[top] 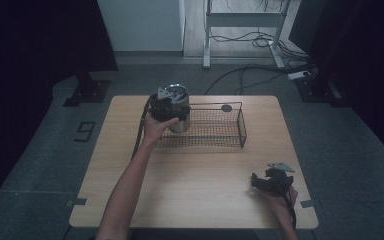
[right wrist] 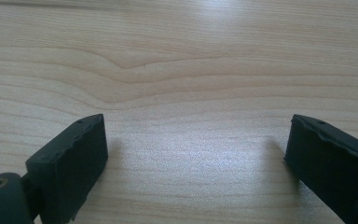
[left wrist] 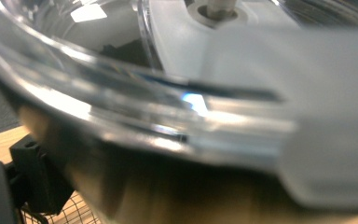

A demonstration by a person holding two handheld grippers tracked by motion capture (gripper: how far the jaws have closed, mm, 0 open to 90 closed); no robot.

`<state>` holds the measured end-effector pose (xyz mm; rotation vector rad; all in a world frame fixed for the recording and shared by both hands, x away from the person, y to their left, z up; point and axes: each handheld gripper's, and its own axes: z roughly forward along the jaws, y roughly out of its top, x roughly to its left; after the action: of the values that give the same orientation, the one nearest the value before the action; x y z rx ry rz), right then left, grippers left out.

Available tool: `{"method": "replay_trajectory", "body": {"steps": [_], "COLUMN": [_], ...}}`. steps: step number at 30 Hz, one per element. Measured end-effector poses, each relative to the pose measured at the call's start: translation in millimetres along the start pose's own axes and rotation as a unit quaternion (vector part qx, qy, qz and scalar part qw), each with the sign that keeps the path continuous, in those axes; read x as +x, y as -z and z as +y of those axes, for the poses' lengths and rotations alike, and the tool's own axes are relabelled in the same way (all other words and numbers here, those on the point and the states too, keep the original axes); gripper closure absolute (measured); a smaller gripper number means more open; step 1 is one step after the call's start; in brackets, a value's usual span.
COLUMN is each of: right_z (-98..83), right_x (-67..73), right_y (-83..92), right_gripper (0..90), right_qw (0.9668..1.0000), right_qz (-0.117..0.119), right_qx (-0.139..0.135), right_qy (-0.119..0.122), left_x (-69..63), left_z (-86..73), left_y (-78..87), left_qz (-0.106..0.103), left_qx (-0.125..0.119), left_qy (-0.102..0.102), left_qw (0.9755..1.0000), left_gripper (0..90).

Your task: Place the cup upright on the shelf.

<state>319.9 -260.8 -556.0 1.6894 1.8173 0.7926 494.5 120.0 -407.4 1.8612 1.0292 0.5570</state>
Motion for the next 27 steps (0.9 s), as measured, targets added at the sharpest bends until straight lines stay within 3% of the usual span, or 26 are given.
{"method": "replay_trajectory", "body": {"steps": [8, 15, 27], "right_z": [0.0, 0.0, 0.0], "right_x": [-0.1, 0.0, -0.1], "right_y": [0.0, 0.1, 0.1], "right_gripper": [5.4, 5.4, 5.7], "right_qw": [1.0, 1.0, 1.0], "right_qz": [0.0, -0.001, -0.001], "right_qx": [0.0, 0.0, 0.0], "right_qy": [-0.001, -0.001, -0.002], "left_x": [6.0, 9.8, 6.3], "left_z": [-9.7, -18.5, -33.4], "left_y": [-9.2, -17.5, -35.4], "left_qz": [0.013, 0.019, 0.02], "left_qx": [0.005, 0.019, 0.035], "left_qy": [0.013, 0.013, 0.019], "left_qw": [0.9998, 0.9996, 0.999], "left_gripper": [3.9, 3.9, 3.9]}}
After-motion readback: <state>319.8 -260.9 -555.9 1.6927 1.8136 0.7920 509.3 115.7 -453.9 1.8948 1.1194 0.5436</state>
